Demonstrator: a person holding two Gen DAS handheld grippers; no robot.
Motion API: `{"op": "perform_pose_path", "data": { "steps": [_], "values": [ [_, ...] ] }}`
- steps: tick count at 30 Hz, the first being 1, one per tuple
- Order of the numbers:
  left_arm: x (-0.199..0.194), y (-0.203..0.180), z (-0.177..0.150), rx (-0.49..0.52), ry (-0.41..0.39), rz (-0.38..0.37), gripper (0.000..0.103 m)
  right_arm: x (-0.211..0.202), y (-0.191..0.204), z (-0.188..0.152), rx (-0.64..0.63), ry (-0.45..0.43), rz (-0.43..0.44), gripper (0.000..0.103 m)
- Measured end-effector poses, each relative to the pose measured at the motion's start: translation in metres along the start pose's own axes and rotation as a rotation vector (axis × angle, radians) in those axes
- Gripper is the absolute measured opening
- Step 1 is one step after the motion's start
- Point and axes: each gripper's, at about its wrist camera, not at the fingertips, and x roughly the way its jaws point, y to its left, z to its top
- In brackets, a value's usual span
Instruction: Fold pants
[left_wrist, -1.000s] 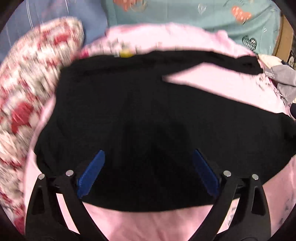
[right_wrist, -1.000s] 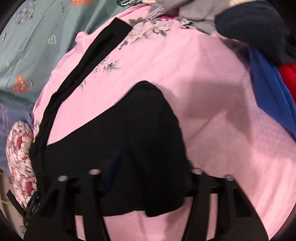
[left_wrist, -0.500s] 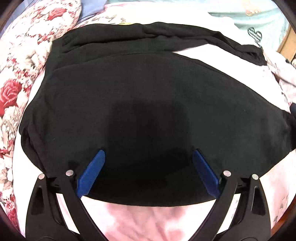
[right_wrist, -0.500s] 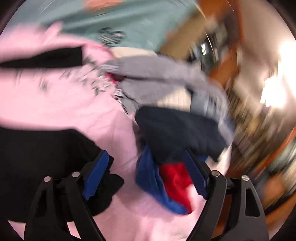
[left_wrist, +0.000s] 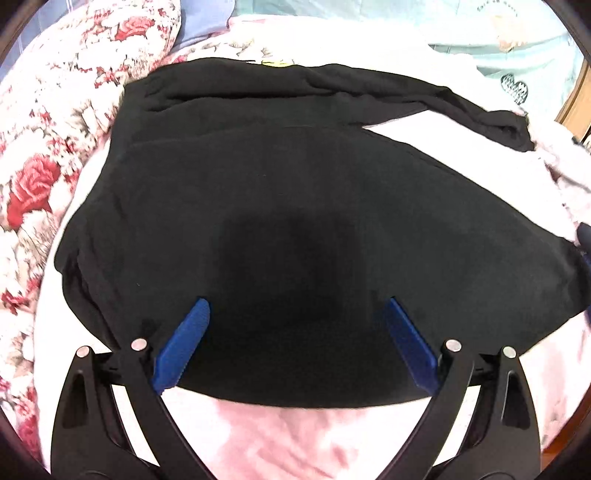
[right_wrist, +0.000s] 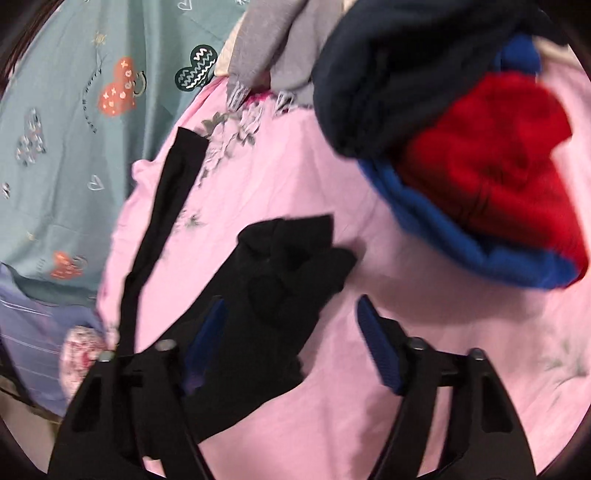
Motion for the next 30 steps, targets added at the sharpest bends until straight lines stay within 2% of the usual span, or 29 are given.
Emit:
{"op": "perform_pose_path", "data": {
  "steps": [3, 5, 9, 10, 11, 12, 13, 15, 18, 20, 21, 22, 23, 25, 30],
  "values": [
    [0.004, 0.001, 0.001, -0.014, 0.010, -0.021, 0.097, 0.018, 0.003, -0.001, 0.022, 0.064, 0.018, 0.066],
    [0.005, 0.000, 0.000, -0.016, 0.017, -0.033, 0.097, 0.029, 0.004, 0.008, 0.038, 0.064, 0.021, 0.064],
    [0.011, 0.003, -0.001, 0.000, 0.023, 0.004, 0.097, 0.045, 0.002, 0.029, 0.096, 0.072, 0.052, 0.064],
    [0.012, 0.005, -0.001, -0.004, 0.026, 0.014, 0.097, 0.045, 0.001, 0.033, 0.108, 0.061, 0.046, 0.060],
    [0.013, 0.009, 0.001, -0.016, 0.028, 0.023, 0.097, 0.043, 0.001, 0.037, 0.102, 0.042, 0.024, 0.051],
    [0.014, 0.013, 0.002, -0.029, 0.030, 0.027, 0.097, 0.042, 0.003, 0.040, 0.079, 0.022, -0.006, 0.021],
    [0.014, 0.018, 0.004, -0.052, 0.033, 0.025, 0.097, 0.036, 0.009, 0.041, 0.025, -0.014, -0.048, 0.014],
    [0.014, 0.023, 0.009, -0.072, 0.029, 0.014, 0.097, 0.025, 0.023, 0.040, -0.078, -0.074, -0.085, 0.011],
    [0.012, 0.024, 0.017, -0.066, 0.008, 0.026, 0.097, 0.010, 0.048, 0.034, -0.296, -0.217, -0.271, 0.012],
    [0.010, 0.025, 0.021, -0.061, 0.000, 0.029, 0.097, 0.026, 0.049, 0.033, -0.367, -0.186, -0.401, 0.015],
    [0.008, 0.025, 0.024, -0.060, -0.006, 0.028, 0.097, 0.036, 0.046, 0.033, -0.385, -0.171, -0.494, 0.037],
    [0.006, 0.026, 0.027, -0.057, -0.014, 0.028, 0.097, 0.047, 0.044, 0.031, -0.415, -0.165, -0.635, 0.053],
    [0.004, 0.027, 0.029, -0.052, -0.021, 0.030, 0.097, 0.050, 0.045, 0.028, -0.449, -0.179, -0.690, 0.053],
    [-0.003, 0.033, 0.038, -0.051, -0.049, 0.048, 0.097, 0.044, 0.055, 0.020, -0.503, -0.236, -0.723, 0.056],
    [-0.017, 0.055, 0.066, -0.124, -0.123, 0.071, 0.097, 0.017, 0.106, 0.006, -0.653, -0.478, -0.803, 0.061]
  ]
}}
